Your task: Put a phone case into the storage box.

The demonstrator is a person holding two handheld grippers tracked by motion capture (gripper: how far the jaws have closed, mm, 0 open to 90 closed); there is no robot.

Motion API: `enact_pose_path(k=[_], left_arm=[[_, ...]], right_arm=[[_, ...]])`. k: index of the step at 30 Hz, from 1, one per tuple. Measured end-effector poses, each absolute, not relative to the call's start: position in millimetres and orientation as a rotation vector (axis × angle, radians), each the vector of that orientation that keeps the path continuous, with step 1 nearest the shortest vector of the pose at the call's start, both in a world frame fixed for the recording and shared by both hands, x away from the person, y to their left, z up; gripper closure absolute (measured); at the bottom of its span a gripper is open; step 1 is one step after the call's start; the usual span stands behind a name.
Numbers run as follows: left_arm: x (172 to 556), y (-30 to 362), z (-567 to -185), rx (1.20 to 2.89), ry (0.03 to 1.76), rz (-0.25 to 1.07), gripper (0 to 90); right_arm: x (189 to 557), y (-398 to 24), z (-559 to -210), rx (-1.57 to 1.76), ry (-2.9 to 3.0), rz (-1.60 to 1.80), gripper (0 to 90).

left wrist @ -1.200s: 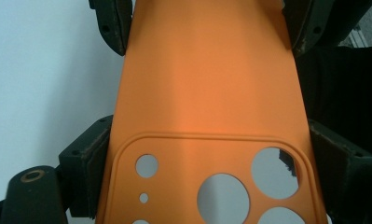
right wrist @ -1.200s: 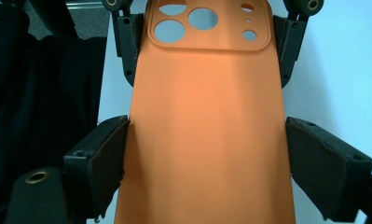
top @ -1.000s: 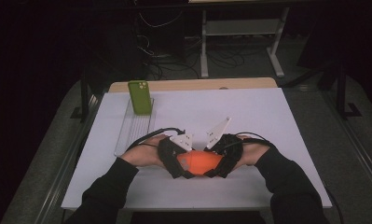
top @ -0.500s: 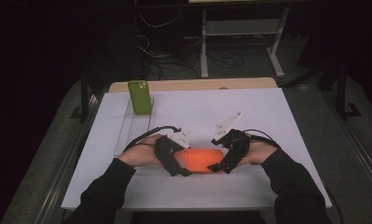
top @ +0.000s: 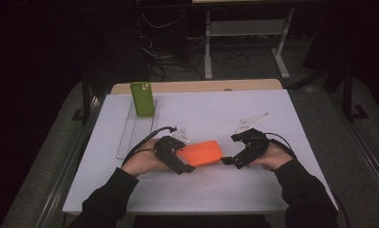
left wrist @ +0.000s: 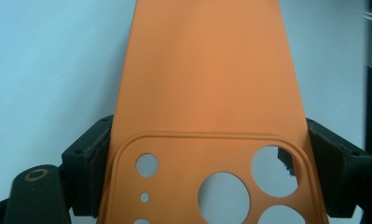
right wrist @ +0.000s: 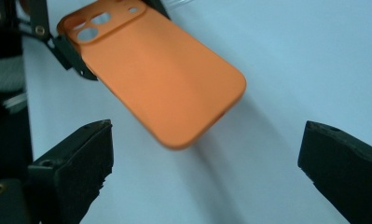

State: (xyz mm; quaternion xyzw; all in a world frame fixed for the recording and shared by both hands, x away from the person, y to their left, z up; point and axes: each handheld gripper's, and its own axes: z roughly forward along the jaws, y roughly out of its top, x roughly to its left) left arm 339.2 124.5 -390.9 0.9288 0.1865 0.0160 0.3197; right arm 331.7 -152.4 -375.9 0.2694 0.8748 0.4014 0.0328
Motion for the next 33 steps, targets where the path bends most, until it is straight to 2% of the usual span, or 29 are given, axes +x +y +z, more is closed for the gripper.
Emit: enact_pose_path(k=[6, 12, 19, 33], left_arm=[[338.4, 124.6, -390.7, 2.412, 0.559, 0.103, 15.4], [337.5, 124.7, -388.0, 2.37, 0.626, 0.118, 15.4], [340.7, 129.8, -386.5, 2.373, 0.614, 0.11, 15.4], [341.7, 133.4, -385.0, 2.381, 0.614, 0.112, 15.4]], right_arm=[[325.2, -156.5, -384.5, 0.954, 2.568, 1.228, 5.5], [315.7, -154.9, -396.8, 1.036, 2.466, 1.2, 2.9], [309.1, -156.2, -406.1, 1.11, 2.367, 1.191, 1.7], [309.0, -154.6, -412.3, 1.055, 2.345, 1.144, 1.4]])
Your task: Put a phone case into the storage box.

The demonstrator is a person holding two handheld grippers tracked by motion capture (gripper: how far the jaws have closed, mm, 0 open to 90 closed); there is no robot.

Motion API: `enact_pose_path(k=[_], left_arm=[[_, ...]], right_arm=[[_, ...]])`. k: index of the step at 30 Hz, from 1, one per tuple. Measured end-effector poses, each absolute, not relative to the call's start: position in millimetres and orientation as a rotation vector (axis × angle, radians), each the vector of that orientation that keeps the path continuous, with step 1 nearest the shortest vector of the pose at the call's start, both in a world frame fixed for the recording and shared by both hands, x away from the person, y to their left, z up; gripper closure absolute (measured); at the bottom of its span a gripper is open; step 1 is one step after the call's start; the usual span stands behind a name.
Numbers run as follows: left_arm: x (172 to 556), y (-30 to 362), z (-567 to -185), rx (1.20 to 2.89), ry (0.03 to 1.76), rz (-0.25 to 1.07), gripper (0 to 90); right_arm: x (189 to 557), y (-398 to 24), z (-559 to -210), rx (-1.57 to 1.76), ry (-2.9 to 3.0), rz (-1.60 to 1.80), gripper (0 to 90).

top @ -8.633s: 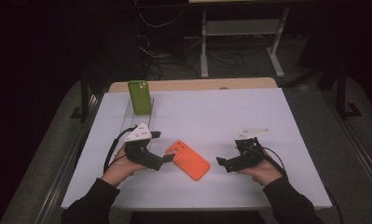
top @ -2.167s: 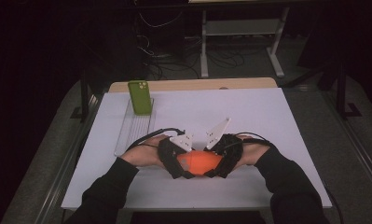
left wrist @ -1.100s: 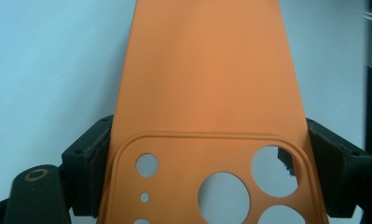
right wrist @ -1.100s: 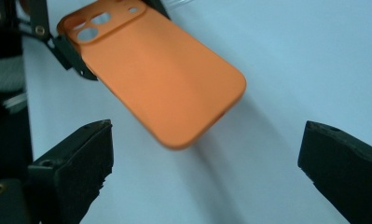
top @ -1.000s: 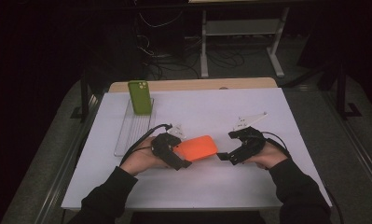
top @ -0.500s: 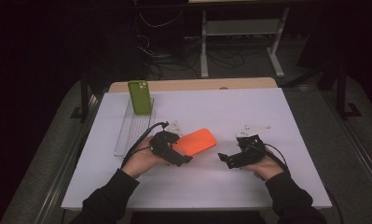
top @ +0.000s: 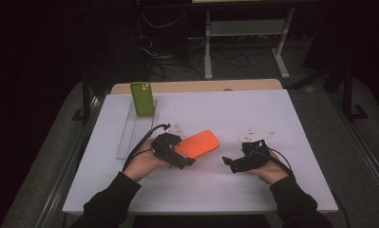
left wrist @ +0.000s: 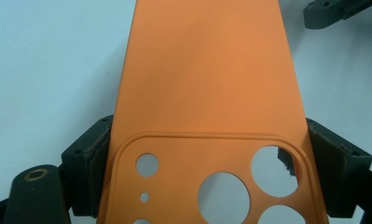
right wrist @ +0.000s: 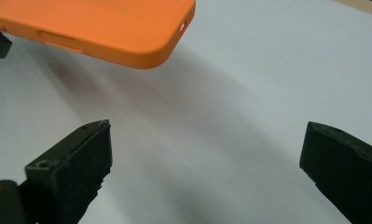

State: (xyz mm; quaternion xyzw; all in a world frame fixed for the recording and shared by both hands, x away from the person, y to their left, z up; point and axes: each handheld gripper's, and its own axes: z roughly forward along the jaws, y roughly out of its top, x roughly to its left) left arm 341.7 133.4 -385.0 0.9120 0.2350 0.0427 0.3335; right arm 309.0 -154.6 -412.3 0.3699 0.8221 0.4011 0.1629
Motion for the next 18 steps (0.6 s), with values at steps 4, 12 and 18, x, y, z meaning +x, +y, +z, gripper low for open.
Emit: enact_pose_path(k=[4, 12, 18], left_arm=[[340.0, 131.3, -386.3, 2.335, 0.653, 0.099, 15.4], [339.9, 130.1, -386.9, 2.366, 0.624, 0.107, 15.4], [340.4, 130.7, -387.5, 2.37, 0.617, 0.1, 15.4]], right_arm=[[308.6, -154.7, -411.4, 0.999, 2.329, 1.107, 1.4], [303.9, -151.5, -408.7, 0.889, 2.306, 1.043, 1.4], [299.0, -144.5, -411.2, 0.808, 2.3, 0.982, 1.4]])
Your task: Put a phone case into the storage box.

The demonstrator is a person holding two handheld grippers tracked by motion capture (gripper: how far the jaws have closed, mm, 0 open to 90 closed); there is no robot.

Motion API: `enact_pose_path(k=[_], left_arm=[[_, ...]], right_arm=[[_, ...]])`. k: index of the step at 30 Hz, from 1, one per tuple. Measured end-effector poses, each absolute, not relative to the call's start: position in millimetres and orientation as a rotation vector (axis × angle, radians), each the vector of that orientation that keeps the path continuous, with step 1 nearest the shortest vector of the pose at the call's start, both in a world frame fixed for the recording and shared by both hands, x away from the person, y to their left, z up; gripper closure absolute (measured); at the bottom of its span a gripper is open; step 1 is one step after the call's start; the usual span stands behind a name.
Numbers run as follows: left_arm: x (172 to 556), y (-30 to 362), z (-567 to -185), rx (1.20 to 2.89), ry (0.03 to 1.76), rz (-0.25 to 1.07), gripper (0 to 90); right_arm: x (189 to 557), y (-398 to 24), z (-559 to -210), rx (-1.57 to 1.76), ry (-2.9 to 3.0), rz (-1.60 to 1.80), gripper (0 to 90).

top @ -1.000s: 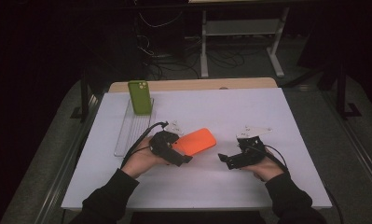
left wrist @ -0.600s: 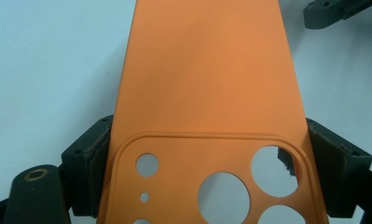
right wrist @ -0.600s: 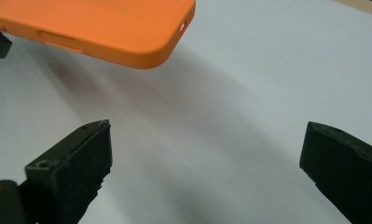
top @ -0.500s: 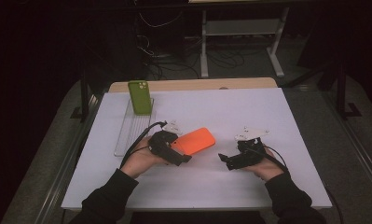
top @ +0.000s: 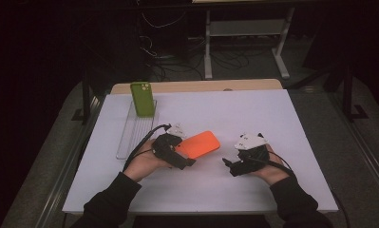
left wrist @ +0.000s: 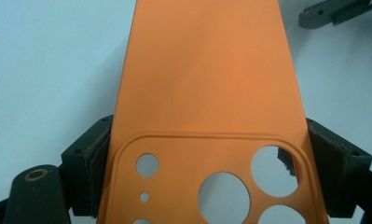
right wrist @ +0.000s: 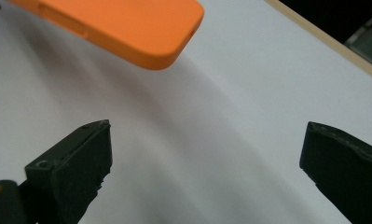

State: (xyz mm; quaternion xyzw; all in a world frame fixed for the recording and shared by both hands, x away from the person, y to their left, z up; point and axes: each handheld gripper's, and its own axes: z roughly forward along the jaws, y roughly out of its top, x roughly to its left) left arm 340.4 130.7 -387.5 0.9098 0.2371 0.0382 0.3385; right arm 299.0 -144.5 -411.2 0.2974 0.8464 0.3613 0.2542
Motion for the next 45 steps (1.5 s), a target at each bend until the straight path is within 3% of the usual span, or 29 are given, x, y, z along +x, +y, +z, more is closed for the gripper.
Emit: enact_pose_path(k=[45], left_arm=[[339.4, 129.2, -387.4, 2.356, 0.612, 0.112, 15.4]], right_arm=[[276.6, -114.2, -426.7, 0.201, 2.009, 0.51, 1.2]])
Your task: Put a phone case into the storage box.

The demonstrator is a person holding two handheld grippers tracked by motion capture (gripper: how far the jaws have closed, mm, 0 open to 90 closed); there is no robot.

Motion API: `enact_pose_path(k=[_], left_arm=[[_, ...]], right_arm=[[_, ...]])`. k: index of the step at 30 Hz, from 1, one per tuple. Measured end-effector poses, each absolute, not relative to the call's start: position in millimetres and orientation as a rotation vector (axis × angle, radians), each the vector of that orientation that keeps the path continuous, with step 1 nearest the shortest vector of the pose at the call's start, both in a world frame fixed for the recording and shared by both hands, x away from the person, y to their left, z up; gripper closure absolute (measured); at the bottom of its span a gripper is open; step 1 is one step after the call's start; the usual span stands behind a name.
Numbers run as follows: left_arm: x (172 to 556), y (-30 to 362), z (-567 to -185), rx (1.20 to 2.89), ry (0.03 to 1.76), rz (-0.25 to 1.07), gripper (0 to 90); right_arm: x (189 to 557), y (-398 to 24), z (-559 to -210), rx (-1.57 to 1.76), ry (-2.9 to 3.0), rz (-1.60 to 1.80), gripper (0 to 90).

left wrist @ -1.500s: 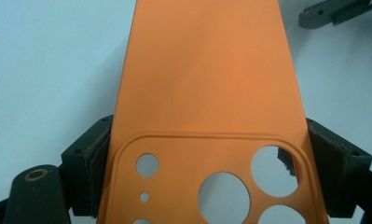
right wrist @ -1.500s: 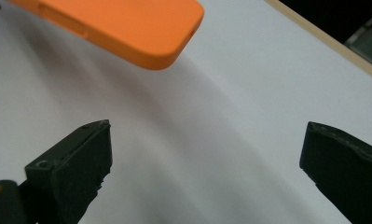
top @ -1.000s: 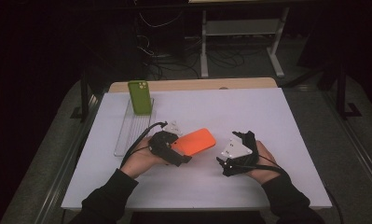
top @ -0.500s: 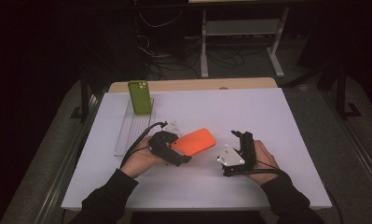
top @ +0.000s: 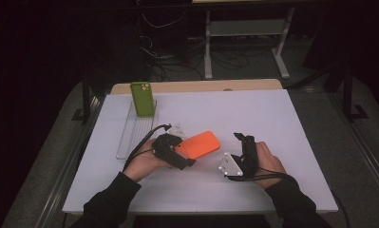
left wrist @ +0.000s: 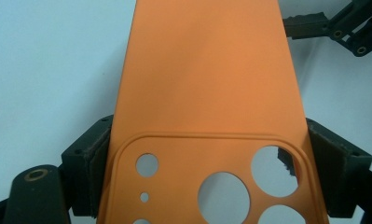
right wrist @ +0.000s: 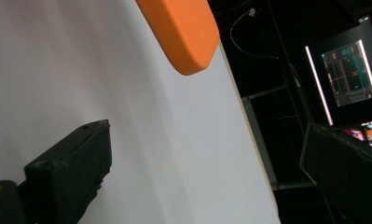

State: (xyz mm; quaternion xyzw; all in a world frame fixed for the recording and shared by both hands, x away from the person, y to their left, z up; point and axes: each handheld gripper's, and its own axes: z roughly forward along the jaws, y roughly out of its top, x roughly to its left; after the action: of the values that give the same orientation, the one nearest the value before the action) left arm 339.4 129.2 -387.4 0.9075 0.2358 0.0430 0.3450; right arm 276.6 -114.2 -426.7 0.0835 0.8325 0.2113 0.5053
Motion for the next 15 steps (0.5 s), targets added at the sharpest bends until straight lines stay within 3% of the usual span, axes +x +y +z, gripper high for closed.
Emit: enact_pose_path(k=[15], left_arm=[[339.3, 129.7, -386.6, 2.367, 0.611, 0.108, 15.4]], right_arm=[[271.8, -106.4, -429.2, 0.033, 1.909, 0.391, 1.2]])
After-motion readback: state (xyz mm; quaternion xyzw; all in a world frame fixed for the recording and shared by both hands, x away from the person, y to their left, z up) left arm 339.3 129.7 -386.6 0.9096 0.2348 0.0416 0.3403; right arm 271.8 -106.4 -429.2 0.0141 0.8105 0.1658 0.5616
